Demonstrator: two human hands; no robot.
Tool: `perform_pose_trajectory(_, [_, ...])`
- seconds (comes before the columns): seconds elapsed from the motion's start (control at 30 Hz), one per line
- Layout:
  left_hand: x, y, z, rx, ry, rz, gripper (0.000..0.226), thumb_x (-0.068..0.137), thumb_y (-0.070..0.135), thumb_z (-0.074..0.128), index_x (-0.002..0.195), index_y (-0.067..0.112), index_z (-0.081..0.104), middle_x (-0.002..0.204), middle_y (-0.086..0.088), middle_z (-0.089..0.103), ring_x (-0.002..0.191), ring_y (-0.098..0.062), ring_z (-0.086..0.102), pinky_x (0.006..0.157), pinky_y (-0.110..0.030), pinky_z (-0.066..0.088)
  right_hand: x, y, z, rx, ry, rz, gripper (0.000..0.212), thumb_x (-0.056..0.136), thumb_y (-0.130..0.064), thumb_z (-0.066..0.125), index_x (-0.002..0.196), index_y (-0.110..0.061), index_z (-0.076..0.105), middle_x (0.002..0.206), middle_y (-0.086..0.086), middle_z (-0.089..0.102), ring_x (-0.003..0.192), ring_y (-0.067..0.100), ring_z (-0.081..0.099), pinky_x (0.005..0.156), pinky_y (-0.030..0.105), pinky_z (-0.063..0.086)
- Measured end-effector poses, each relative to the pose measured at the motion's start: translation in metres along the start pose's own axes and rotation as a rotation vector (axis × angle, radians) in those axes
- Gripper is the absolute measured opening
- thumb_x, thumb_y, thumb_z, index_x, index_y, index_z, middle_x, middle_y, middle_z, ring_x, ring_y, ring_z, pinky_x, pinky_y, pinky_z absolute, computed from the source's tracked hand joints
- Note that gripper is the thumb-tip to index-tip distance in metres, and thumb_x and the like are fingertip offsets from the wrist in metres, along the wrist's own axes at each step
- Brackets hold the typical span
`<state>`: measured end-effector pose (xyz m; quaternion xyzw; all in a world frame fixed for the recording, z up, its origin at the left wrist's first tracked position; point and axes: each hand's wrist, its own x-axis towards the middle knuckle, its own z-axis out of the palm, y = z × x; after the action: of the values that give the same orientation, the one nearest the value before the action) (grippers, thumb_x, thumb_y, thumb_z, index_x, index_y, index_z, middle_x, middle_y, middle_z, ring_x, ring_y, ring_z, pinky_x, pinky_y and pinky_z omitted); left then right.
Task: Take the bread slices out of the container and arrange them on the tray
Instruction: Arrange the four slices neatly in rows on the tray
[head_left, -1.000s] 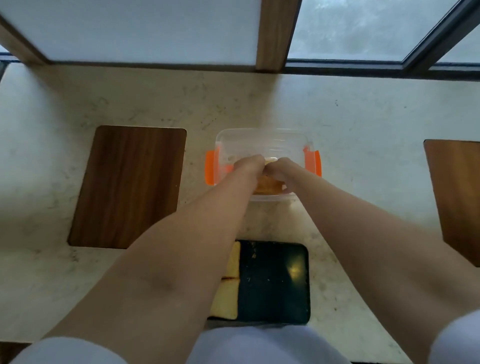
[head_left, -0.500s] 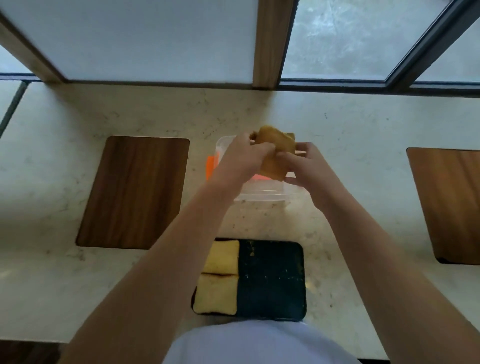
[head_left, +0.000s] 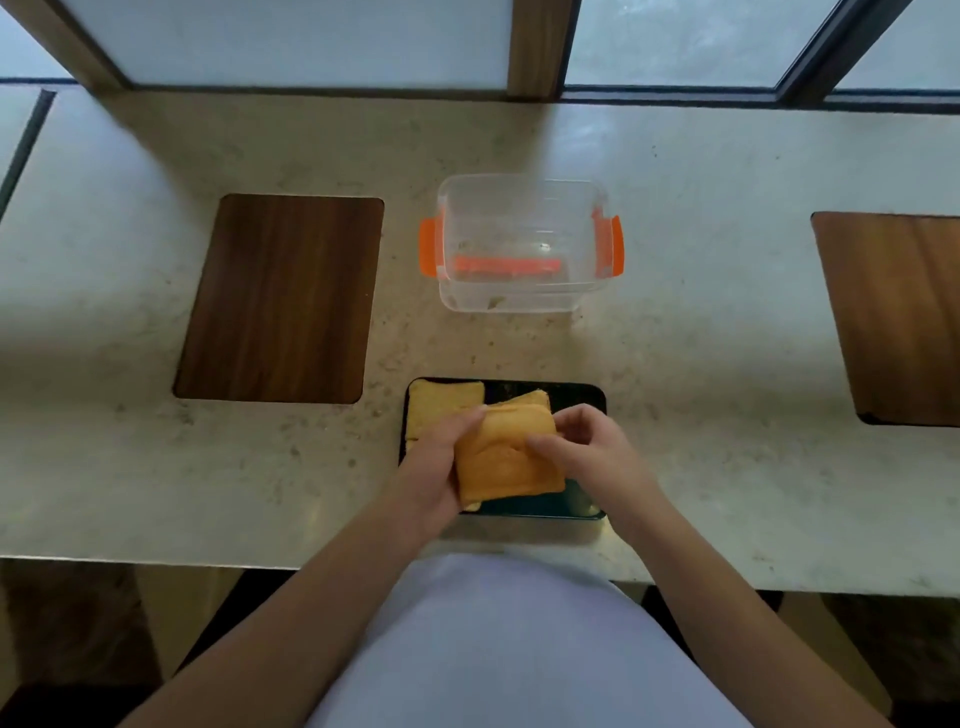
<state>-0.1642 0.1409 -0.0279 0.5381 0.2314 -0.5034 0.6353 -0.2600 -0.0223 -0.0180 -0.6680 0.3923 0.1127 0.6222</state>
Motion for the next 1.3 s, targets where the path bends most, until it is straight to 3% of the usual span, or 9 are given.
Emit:
perform_pose_trajectory(0.13, [0.012, -0.013, -0.004, -0.147, 0.021, -0.044, 0.048, 0.091, 0.047, 0.062, 0.127, 0.015, 0.063, 0.116, -0.021, 0.073, 0.108, -0.040, 0.068, 0.088, -0.055, 0.058, -0.006, 0.020, 0.005, 0.145, -0.035, 0.101, 0.025, 0.091, -0.033, 0.075, 0.108, -0.018, 0.066, 0.112, 0.005, 0.072, 0.103, 0.021, 0.071, 0.090, 0.044, 0.061])
perform_pose_trajectory(0.23, [0.019, -0.016, -0.002, -0.128, 0.017, -0.021, 0.049, 0.092, 0.048, 0.063, 0.128, 0.015, 0.062, 0.116, -0.019, 0.073, 0.107, -0.038, 0.069, 0.093, -0.056, 0.055, -0.013, 0.028, 0.005, 0.171, -0.063, 0.100, 0.027, 0.092, -0.033, 0.073, 0.114, -0.020, 0.064, 0.114, 0.001, 0.072, 0.102, 0.016, 0.071, 0.083, 0.033, 0.061])
perform_pose_trajectory(0.33, [0.022, -0.007, -0.001, -0.176, 0.002, 0.029, 0.046, 0.097, 0.045, 0.056, 0.130, 0.013, 0.060, 0.114, -0.017, 0.075, 0.100, -0.032, 0.073, 0.075, -0.047, 0.062, -0.008, 0.034, -0.008, 0.334, -0.049, 0.112, 0.029, 0.092, -0.027, 0.074, 0.117, -0.014, 0.066, 0.115, 0.007, 0.073, 0.099, 0.017, 0.075, 0.077, 0.029, 0.060])
perform_pose_trajectory(0.47, [0.029, 0.012, -0.015, -0.273, 0.063, 0.105, 0.045, 0.102, 0.041, 0.048, 0.137, 0.013, 0.052, 0.127, -0.017, 0.065, 0.113, -0.034, 0.065, 0.071, -0.046, 0.061, 0.020, 0.043, -0.039, 0.512, 0.066, 0.193, 0.044, 0.094, -0.016, 0.071, 0.132, -0.003, 0.054, 0.126, 0.018, 0.067, 0.112, 0.032, 0.070, 0.094, 0.044, 0.059])
perform_pose_trajectory(0.73, [0.022, 0.004, -0.021, -0.168, 0.095, 0.035, 0.036, 0.103, 0.038, 0.047, 0.129, 0.015, 0.054, 0.125, -0.017, 0.065, 0.112, -0.035, 0.064, 0.083, -0.052, 0.058, 0.074, 0.051, -0.045, 0.183, 0.174, 0.271, 0.052, 0.095, -0.014, 0.072, 0.141, 0.000, 0.051, 0.130, 0.017, 0.062, 0.115, 0.031, 0.064, 0.084, 0.040, 0.060])
perform_pose_trajectory(0.83, [0.020, -0.003, -0.023, -0.134, 0.093, 0.009, 0.037, 0.103, 0.037, 0.047, 0.132, 0.015, 0.053, 0.127, -0.017, 0.065, 0.113, -0.036, 0.064, 0.087, -0.054, 0.057, 0.082, 0.048, -0.041, -0.243, 0.227, 0.191, 0.048, 0.091, -0.021, 0.073, 0.133, -0.002, 0.061, 0.118, 0.011, 0.066, 0.105, 0.027, 0.065, 0.086, 0.041, 0.059])
perform_pose_trajectory(0.97, [0.020, -0.004, -0.026, -0.116, 0.084, -0.001, 0.036, 0.103, 0.037, 0.048, 0.132, 0.017, 0.053, 0.127, -0.017, 0.065, 0.113, -0.035, 0.064, 0.086, -0.053, 0.058, 0.078, 0.045, -0.038, -0.644, 0.288, 0.035, 0.031, 0.087, -0.022, 0.068, 0.115, -0.007, 0.070, 0.108, 0.006, 0.069, 0.081, 0.016, 0.054, 0.061, 0.024, 0.044])
perform_pose_trajectory(1.13, [0.019, -0.007, -0.025, -0.045, 0.087, -0.016, 0.035, 0.101, 0.035, 0.051, 0.130, 0.015, 0.055, 0.127, -0.017, 0.065, 0.113, -0.035, 0.065, 0.075, -0.050, 0.061, 0.069, 0.058, -0.029, -0.887, 0.240, -0.225, 0.070, 0.081, -0.034, 0.077, 0.143, -0.019, 0.050, 0.144, 0.007, 0.046, 0.130, 0.028, 0.045, 0.100, 0.042, 0.048])
perform_pose_trajectory(1.3, [0.016, -0.010, -0.021, 0.013, 0.062, -0.036, 0.036, 0.101, 0.032, 0.052, 0.131, 0.013, 0.055, 0.126, -0.017, 0.066, 0.112, -0.036, 0.065, 0.074, -0.050, 0.062, 0.075, 0.060, -0.019, -1.160, 0.072, -0.300, 0.091, 0.077, -0.040, 0.081, 0.152, -0.023, 0.034, 0.156, 0.006, 0.037, 0.141, 0.031, 0.034, 0.107, 0.047, 0.041])
